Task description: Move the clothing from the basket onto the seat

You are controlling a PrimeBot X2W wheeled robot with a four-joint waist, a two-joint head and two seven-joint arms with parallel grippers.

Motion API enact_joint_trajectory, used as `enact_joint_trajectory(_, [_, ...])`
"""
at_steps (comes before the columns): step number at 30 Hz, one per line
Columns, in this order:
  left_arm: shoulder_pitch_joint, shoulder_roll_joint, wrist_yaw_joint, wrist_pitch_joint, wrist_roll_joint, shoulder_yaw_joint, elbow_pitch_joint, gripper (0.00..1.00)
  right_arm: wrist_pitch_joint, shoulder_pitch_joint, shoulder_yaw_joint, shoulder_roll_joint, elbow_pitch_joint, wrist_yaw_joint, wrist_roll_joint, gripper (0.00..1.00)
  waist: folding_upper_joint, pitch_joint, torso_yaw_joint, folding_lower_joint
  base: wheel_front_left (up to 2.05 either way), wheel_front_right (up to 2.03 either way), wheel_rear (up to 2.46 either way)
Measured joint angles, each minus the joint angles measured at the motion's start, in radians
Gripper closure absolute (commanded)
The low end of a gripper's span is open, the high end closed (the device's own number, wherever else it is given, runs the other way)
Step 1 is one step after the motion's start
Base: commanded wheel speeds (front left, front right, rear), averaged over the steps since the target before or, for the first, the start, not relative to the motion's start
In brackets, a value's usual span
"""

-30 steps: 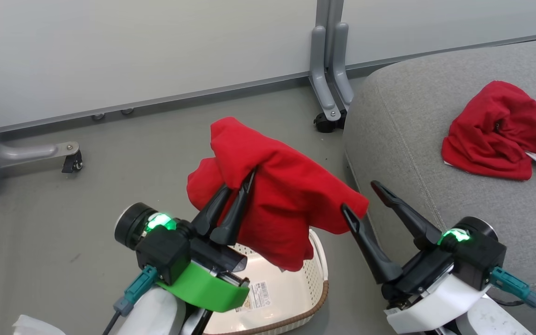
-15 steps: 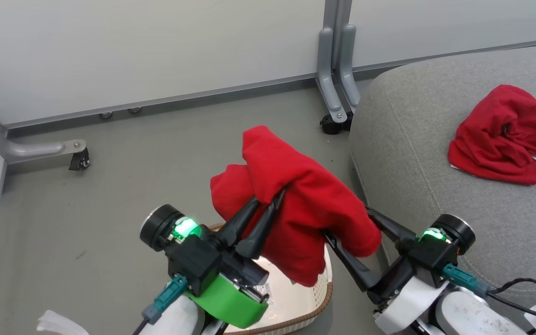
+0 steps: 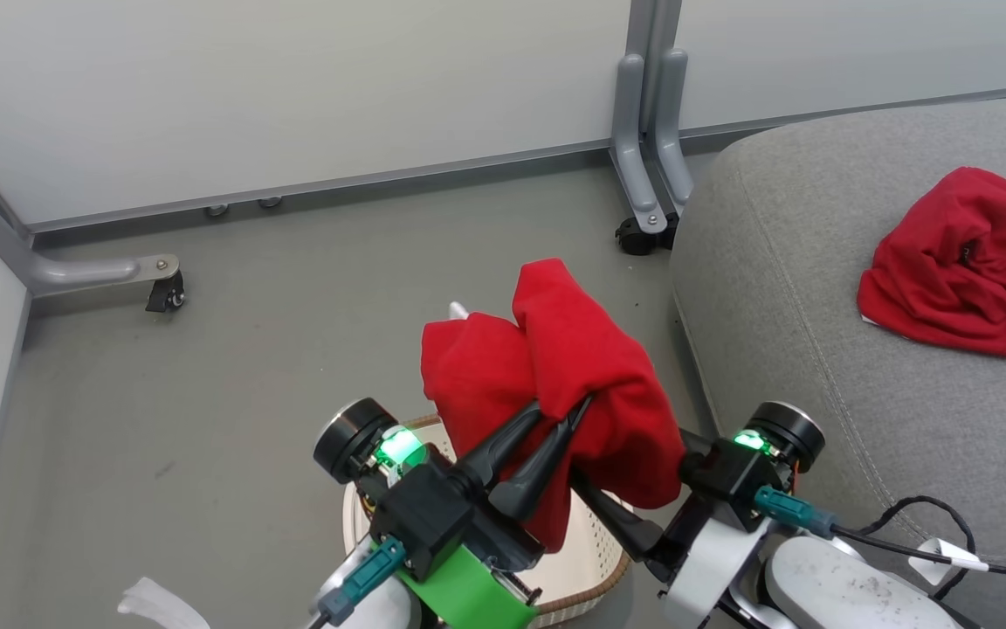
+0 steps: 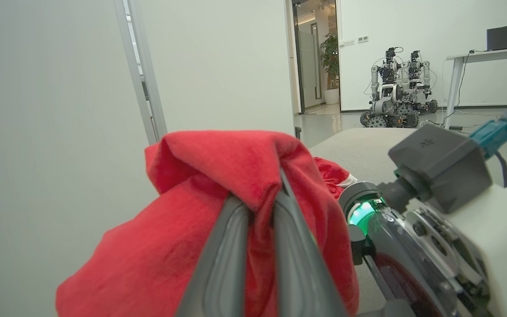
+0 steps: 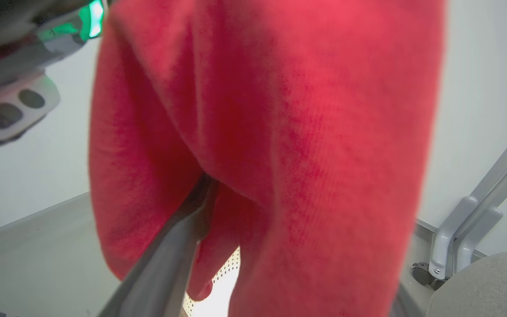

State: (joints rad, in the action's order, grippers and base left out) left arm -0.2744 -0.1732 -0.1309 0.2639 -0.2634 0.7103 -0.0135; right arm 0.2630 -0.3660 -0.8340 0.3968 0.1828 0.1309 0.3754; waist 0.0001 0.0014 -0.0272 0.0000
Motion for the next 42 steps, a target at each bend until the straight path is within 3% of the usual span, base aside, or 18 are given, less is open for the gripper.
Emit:
enact_joint_trajectory(6, [-0.008,-0.002,0.000,0.000,-0.013,0.025,0.011,1.00,0.000,-0.019,-0.027,-0.024,0.034,0.000,0.008,0.00,0.0000,-0.001,0.009,0.0000,0.00,0.00,0.00])
enact_joint_trajectory(7, [-0.008,-0.002,0.000,0.000,-0.017,0.029,0.012,1.00,0.000,-0.020,-0.030,-0.028,0.037,0.000,0.012,0.44,0.0000,-0.001,0.010,0.0000,0.00,0.00,0.00])
enact_joint_trajectory(8, [-0.008,-0.002,0.000,0.000,-0.018,0.031,0.013,1.00,0.000,-0.020,-0.031,-0.031,0.038,0.000,0.017,1.00,0.0000,-0.001,0.011,0.0000,0.00,0.00,0.00])
enact_joint_trajectory(32, [-0.002,-0.006,0.000,0.000,-0.030,0.013,0.027,1.00,0.000,0.074,0.162,-0.093,-0.040,0.000,0.023,1.00,0.0000,-0.012,0.005,0.0000,0.00,0.00,0.00])
enact_joint_trajectory(34, [0.002,-0.001,0.000,0.000,-0.031,-0.003,0.029,0.07,0.000,0.079,0.182,-0.096,-0.049,0.000,0.027,1.00,0.0000,-0.014,0.005,0.0000,0.00,0.00,0.00])
enact_joint_trajectory(35, [0.003,-0.001,0.000,0.000,-0.031,-0.006,0.030,0.00,0.000,0.082,0.196,-0.098,-0.054,0.000,0.029,1.00,0.0000,-0.015,0.005,0.0000,0.00,0.00,0.00])
enact_joint_trajectory(42, [0.016,-0.001,0.000,0.000,-0.031,-0.029,0.034,0.00,0.000,0.122,0.289,-0.112,-0.082,0.000,0.046,1.00,0.0000,-0.025,0.008,0.0000,0.00,0.00,0.00])
